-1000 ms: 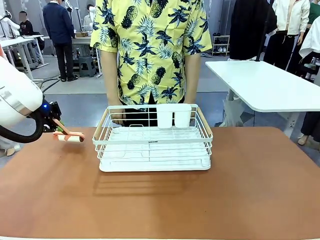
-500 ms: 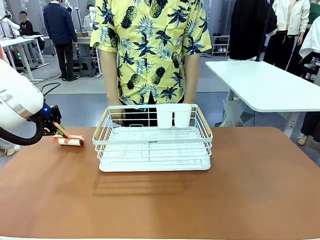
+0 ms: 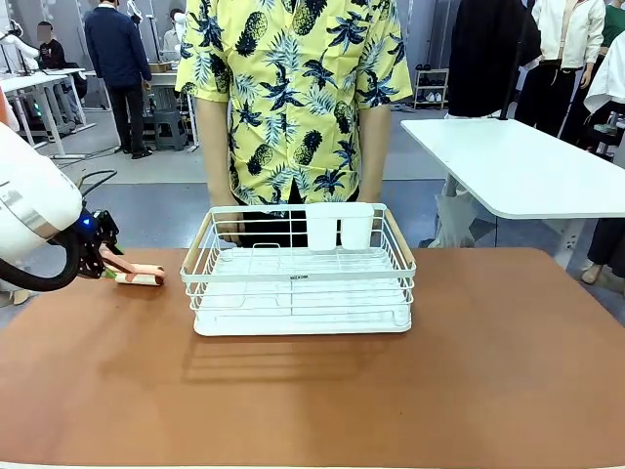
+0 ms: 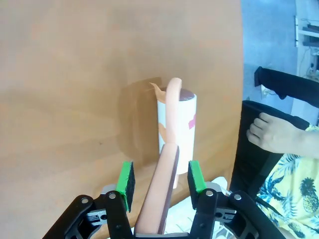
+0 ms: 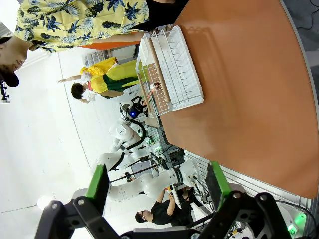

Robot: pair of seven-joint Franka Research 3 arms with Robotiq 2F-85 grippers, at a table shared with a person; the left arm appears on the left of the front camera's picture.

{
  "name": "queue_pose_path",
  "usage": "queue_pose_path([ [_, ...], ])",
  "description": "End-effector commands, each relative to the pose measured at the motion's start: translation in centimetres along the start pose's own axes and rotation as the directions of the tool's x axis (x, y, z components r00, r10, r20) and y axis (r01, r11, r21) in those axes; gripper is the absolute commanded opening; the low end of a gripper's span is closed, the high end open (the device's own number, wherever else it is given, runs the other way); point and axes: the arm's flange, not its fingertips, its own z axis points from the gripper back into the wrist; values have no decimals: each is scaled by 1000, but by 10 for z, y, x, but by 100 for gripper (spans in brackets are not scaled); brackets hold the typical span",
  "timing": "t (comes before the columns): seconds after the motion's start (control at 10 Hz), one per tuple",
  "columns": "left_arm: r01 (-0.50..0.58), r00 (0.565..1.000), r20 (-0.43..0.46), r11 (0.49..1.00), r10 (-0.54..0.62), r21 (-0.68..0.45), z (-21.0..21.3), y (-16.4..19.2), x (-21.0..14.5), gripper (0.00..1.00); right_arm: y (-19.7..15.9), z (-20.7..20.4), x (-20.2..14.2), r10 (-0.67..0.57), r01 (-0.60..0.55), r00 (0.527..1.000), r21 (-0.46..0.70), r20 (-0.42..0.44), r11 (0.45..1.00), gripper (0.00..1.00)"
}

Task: Clean the table.
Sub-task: Place the Lint Roller down when the Dish drying rack is positioned in the middle of the table.

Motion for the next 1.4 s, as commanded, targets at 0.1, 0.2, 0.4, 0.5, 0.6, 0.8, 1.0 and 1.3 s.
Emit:
queue_pose_path([
  [0.1,-39,999,5,996,39,84,26,-5,-7,85,3,0,-1,6,-6,1000,-2,2,1000,100],
  [0.2,-42,999,3,994,42,98,30,-4,-8,92,3,0,-1,6,-6,1000,-2,2,1000,100],
  [0.4,-47,999,-14,991,49,123,41,-3,-9,100,3,0,-1,6,-6,1000,-2,2,1000,100],
  [0.5,-44,999,-12,991,46,123,47,-4,-10,100,3,0,-1,6,-6,1000,-2,2,1000,100],
  [0.6,-40,999,-11,990,42,133,51,-5,-11,100,3,0,-1,6,-6,1000,-2,2,1000,100],
  [0.8,-47,999,-17,987,50,152,55,-5,-14,100,3,0,-1,6,-6,1000,-2,2,1000,100],
  [1.0,-67,997,-16,986,70,155,56,-6,-13,100,3,0,-1,6,-6,1000,-2,2,1000,100],
  [1.3,-36,999,-29,991,40,132,47,-3,-8,100,3,0,-1,6,-6,1000,-2,2,1000,100],
])
